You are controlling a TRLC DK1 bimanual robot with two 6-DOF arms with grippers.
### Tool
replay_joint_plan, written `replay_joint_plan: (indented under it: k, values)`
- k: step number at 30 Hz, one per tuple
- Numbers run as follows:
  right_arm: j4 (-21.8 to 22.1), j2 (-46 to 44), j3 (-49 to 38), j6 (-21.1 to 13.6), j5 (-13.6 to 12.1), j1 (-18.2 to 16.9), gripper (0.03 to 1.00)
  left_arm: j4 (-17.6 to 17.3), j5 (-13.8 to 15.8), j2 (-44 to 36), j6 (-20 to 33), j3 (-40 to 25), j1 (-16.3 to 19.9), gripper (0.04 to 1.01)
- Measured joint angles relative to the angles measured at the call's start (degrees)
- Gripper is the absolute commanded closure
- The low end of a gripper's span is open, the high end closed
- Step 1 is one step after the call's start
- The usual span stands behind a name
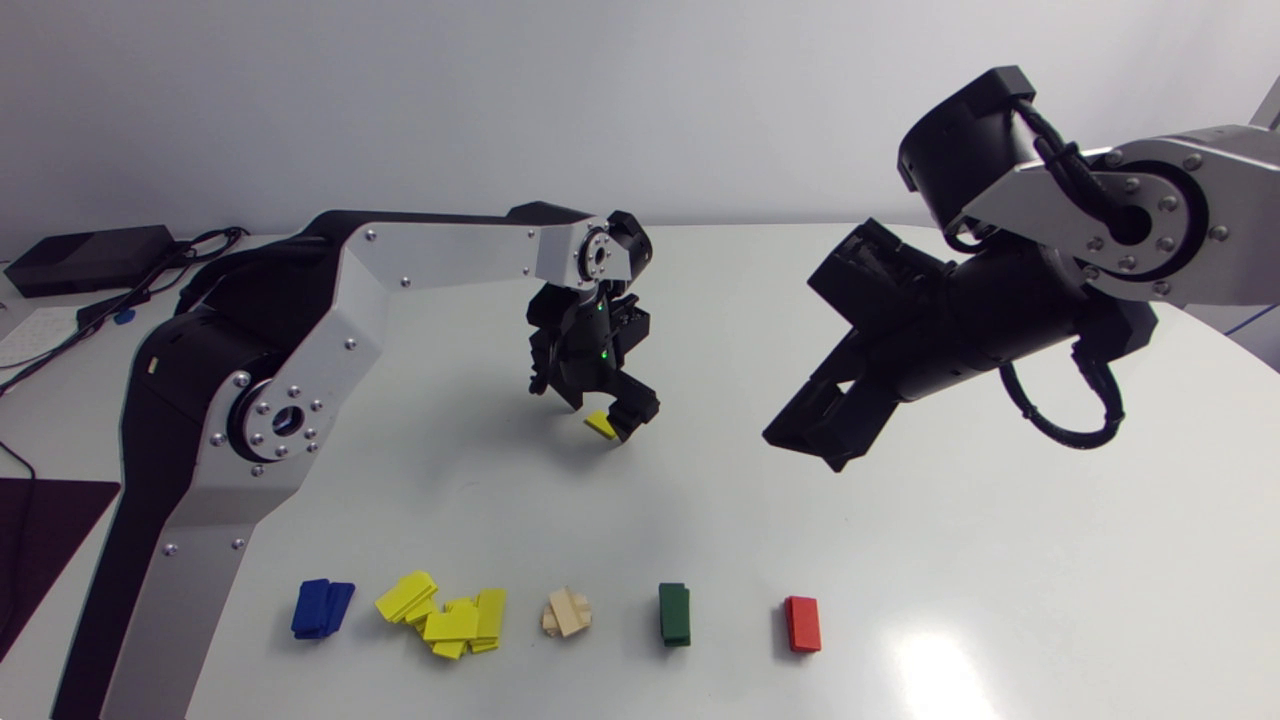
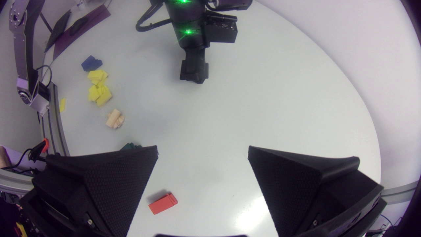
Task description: Take domino bricks one by one from the mixed stack on the table and place each onto the existing stack of the same color.
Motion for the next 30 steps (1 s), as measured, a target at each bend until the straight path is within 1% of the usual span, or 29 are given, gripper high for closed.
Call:
replay_joint_plan:
  k: [3, 5, 6, 9, 10, 12, 15, 25, 27, 30]
  values:
    - [0.0, 0.0, 0.0, 0.0, 0.0, 0.0, 0.072, -0.2, 0.0, 0.1, 0.0, 0.1, 0.0, 0.123]
    - [0.0, 0.0, 0.0, 0.0, 0.0, 0.0, 0.072, -0.4, 0.0, 0.4, 0.0, 0.5, 0.0, 0.17]
    - [0.0, 0.0, 0.0, 0.0, 0.0, 0.0, 0.072, -0.4, 0.0, 0.6, 0.0, 0.7, -0.1, 0.179]
    - [0.0, 0.0, 0.0, 0.0, 0.0, 0.0, 0.072, -0.7, 0.0, 0.7, 0.0, 0.9, -0.3, 0.274]
    - [0.0, 0.0, -0.1, 0.0, 0.0, 0.0, 0.072, -0.9, 0.0, 0.7, 0.0, 0.9, -0.5, 0.297]
    - [0.0, 0.0, -0.3, 0.0, 0.0, 0.0, 0.072, -1.2, 0.0, 0.7, 0.0, 1.1, -0.7, 0.3]
    - [0.0, 0.0, -0.4, 0.0, 0.0, 0.0, 0.072, -1.7, 0.0, 0.9, 0.0, 1.6, -1.0, 0.387]
    - [0.0, -0.4, -0.5, 0.0, 0.0, 0.0, 0.072, -1.9, 0.0, 1.3, 0.0, 1.9, -1.2, 0.405]
    - [0.0, -0.4, -0.5, 0.0, 0.0, 0.0, 0.072, -1.9, 0.0, 1.3, 0.0, 1.9, -1.2, 0.479]
    - [0.0, -0.4, -0.5, 0.0, 0.0, 0.0, 0.072, -1.9, 0.0, 1.3, 0.0, 1.9, -1.2, 0.628]
